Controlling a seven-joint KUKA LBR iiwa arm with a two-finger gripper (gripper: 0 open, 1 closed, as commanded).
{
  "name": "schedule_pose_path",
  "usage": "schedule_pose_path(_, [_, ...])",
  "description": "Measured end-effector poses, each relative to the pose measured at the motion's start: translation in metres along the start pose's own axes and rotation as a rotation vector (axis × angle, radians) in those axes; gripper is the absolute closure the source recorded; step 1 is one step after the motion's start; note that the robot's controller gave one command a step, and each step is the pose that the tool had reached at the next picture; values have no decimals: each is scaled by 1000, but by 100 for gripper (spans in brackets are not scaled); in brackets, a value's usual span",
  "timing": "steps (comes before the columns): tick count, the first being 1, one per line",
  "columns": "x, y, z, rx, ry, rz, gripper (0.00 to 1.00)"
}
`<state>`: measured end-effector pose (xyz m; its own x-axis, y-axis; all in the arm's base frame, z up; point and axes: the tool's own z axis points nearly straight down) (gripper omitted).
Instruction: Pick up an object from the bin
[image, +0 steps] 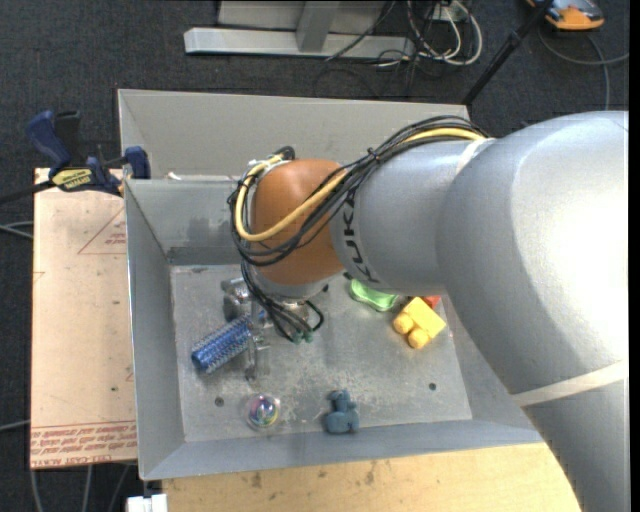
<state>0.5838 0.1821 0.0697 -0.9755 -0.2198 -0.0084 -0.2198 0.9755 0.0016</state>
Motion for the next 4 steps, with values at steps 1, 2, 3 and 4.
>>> schedule_pose_path(1, [11,14,-31,0,4,-134,0])
schedule_pose_path(2, [15,6,-42,0,6,-71,0])
schedule_pose_path(3, [18,-9,1,0,8,6,0])
schedule_pose_path(4, [17,-9,1,-1,7,7,0])
